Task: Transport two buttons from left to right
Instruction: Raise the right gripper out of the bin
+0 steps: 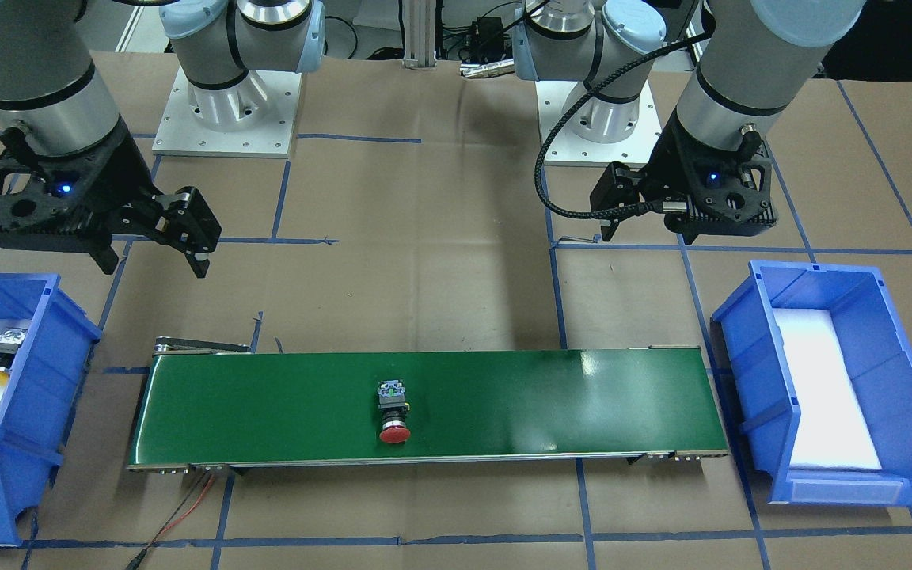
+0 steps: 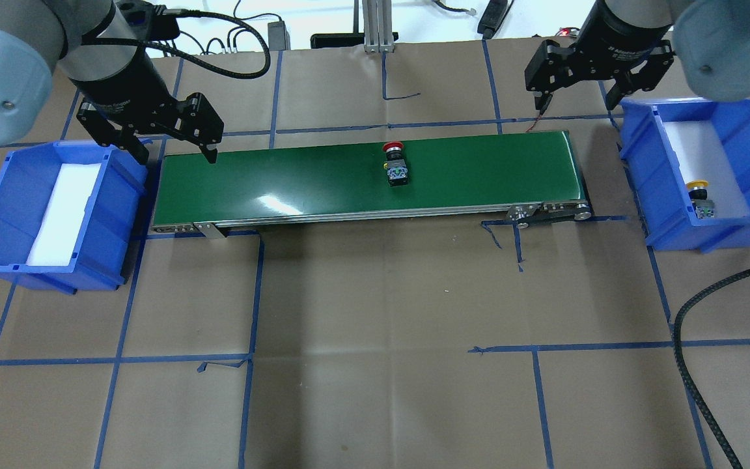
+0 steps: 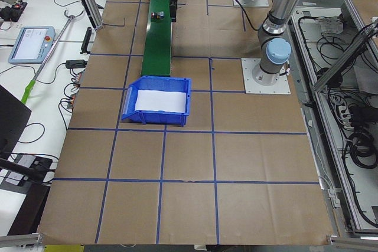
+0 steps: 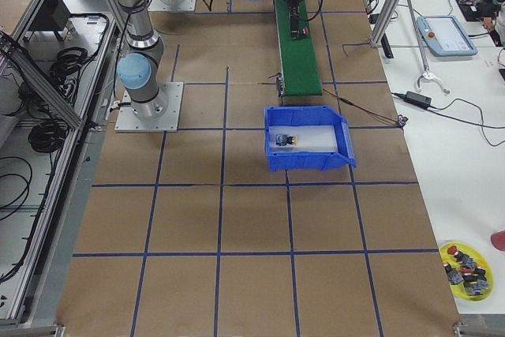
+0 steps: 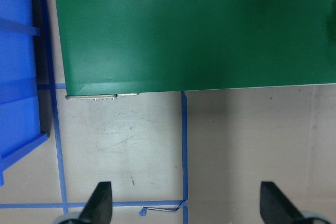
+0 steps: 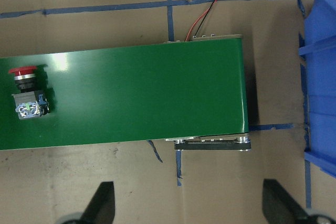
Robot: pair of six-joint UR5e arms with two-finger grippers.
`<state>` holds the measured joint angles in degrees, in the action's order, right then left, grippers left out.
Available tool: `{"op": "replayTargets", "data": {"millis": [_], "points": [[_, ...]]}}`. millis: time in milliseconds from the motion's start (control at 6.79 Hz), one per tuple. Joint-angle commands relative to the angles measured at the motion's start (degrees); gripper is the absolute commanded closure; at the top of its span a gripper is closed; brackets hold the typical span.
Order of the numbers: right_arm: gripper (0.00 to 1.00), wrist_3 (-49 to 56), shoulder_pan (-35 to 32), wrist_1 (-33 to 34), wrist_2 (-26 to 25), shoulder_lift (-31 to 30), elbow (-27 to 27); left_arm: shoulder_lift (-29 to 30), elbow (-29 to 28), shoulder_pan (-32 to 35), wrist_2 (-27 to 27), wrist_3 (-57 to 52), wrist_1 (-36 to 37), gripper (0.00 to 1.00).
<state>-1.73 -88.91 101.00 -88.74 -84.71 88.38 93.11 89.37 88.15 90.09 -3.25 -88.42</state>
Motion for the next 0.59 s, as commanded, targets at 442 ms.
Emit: {"op": "replayTargets", "data": {"millis": [442], "points": [[0.00,-0.55,-1.00,0.25,0.06,1.74,0.48,0.06,-0.07,0.00,0.00,0.00,0.00,0.00]]}}
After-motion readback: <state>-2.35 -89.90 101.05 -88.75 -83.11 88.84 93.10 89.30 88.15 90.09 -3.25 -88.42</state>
